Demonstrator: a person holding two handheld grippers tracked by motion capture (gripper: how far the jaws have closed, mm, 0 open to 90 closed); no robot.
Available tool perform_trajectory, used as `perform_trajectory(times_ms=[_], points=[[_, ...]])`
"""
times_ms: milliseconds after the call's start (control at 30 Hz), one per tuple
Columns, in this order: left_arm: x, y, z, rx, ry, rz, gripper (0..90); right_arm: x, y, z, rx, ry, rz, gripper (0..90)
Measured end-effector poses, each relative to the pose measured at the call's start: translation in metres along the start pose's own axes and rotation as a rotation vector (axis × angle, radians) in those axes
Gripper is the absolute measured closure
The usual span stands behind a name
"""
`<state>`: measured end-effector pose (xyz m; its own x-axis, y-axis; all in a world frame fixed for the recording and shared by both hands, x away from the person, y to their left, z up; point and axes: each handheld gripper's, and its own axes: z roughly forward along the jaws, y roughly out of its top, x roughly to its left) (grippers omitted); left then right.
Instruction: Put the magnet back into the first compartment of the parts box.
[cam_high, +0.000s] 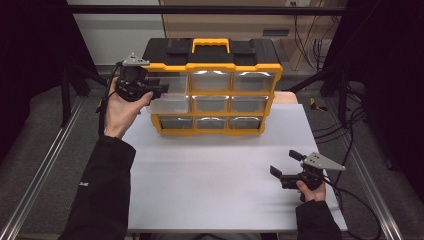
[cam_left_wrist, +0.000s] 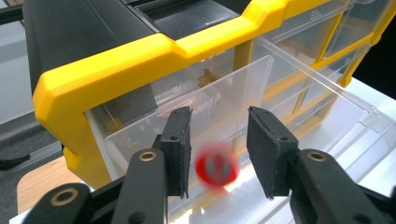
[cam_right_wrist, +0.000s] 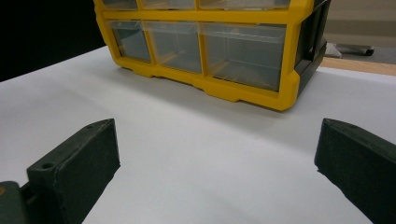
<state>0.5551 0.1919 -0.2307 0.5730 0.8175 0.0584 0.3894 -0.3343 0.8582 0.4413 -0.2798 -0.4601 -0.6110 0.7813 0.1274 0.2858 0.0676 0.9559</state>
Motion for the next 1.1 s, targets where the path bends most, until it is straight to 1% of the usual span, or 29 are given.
perform_trajectory(times_ms=[67,100,133,167,200,267,333,367,433,467,500,567,667,700,933,1100], points=[[0.001,0.001,0.000,-0.003,-0.005,-0.003,57.8,0.000,0.000,-0.001,0.002,0.000,0.006,0.4],[0.002,0.001,0.000,-0.010,-0.018,-0.015,56.5,0.000,0.000,-0.001,-0.006,0.003,0.010,0.4],[0.002,0.002,0.000,-0.014,-0.023,-0.015,55.6,-0.001,0.000,0.000,-0.013,0.013,0.013,0.4],[0.001,0.003,-0.001,-0.020,-0.026,-0.014,54.0,-0.001,0.000,0.002,-0.005,0.013,0.020,0.4],[0.000,0.004,-0.003,-0.028,-0.022,-0.008,52.4,-0.001,0.000,0.002,0.001,0.009,0.014,0.4],[0.000,0.004,-0.007,-0.053,-0.028,-0.006,49.4,0.000,0.000,0.001,-0.004,0.011,0.011,0.4],[0.000,0.003,-0.012,-0.076,-0.032,-0.001,46.1,0.000,0.000,0.000,-0.011,0.016,0.018,0.4],[0.000,0.002,-0.014,-0.086,-0.035,0.006,44.2,0.000,0.000,0.000,-0.014,0.011,0.009,0.4],[-0.001,0.001,-0.018,-0.113,-0.049,0.010,41.0,-0.001,0.000,0.000,-0.009,0.010,0.012,0.4],[-0.002,0.001,-0.020,-0.126,-0.044,0.014,38.3,-0.001,0.000,0.000,-0.007,0.007,0.009,0.4],[-0.003,0.001,-0.022,-0.138,-0.047,0.021,35.1,0.000,0.000,0.001,-0.004,0.010,0.009,0.4],[-0.004,-0.001,-0.026,-0.161,-0.058,0.026,31.9,0.000,0.000,0.001,0.000,0.012,0.009,0.4],[-0.008,-0.004,-0.032,-0.197,-0.051,0.041,24.7,0.000,0.000,0.000,-0.002,0.010,0.008,0.4],[-0.008,-0.006,-0.035,-0.200,-0.054,0.037,22.7,-0.001,0.000,0.000,-0.003,0.010,0.007,0.4],[-0.012,-0.016,-0.052,-0.240,-0.090,0.041,10.3,-0.001,0.000,0.000,-0.002,0.009,0.006,0.4],[-0.012,-0.029,-0.064,-0.270,-0.123,0.034,4.1,-0.001,0.000,0.000,-0.003,0.008,0.006,0.4]])
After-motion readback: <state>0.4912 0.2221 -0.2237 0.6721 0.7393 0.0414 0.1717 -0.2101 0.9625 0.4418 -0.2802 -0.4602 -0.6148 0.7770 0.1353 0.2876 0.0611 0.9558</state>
